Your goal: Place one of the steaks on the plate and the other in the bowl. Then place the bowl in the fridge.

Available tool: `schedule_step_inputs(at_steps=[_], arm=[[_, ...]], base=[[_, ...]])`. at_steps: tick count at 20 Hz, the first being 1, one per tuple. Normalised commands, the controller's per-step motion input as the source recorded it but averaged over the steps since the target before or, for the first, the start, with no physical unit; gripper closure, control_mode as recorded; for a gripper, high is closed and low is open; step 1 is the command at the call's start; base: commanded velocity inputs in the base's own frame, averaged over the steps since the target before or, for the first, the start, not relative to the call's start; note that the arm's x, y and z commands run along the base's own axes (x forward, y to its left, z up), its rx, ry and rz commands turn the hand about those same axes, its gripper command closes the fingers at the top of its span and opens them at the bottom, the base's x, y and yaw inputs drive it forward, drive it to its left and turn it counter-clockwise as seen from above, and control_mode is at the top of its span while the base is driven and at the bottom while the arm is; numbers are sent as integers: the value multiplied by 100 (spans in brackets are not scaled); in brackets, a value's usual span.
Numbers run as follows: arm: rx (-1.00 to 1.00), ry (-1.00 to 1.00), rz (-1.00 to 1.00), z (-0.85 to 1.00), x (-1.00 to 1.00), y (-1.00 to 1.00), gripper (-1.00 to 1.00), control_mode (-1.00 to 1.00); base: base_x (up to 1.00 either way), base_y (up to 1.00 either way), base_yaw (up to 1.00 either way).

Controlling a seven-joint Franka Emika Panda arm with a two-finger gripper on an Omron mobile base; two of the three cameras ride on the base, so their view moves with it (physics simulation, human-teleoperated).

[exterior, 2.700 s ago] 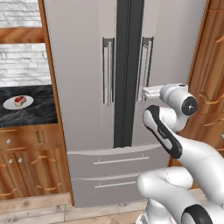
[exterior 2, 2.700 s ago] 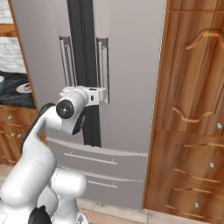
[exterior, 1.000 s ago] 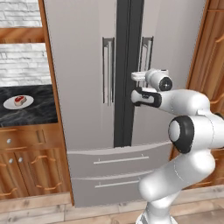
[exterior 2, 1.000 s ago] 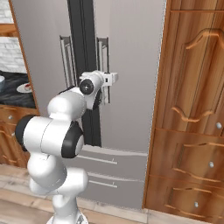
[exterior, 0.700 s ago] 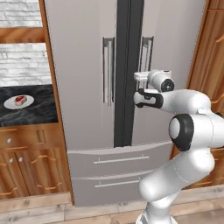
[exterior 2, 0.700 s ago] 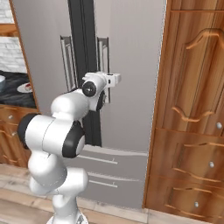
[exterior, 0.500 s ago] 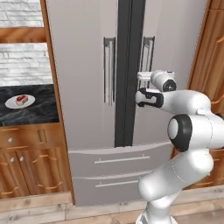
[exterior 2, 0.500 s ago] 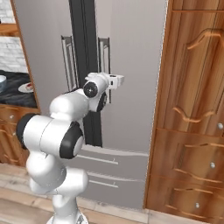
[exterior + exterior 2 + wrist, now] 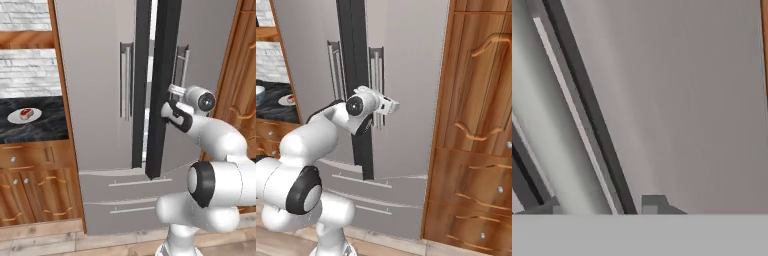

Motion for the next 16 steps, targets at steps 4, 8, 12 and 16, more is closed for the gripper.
schedule_step_inputs(at_steps=[4,8,12,16], arm=[[32,24,-1,0,-100,-100,100,-100],[33,29,0,0,-100,-100,100,-100],[33,29,-1,-3,-100,-100,100,-100],[27,12,-5,-24,-100,-100,100,-100]], base=[[0,0,0],[0,0,0],[0,0,0],[0,0,0]])
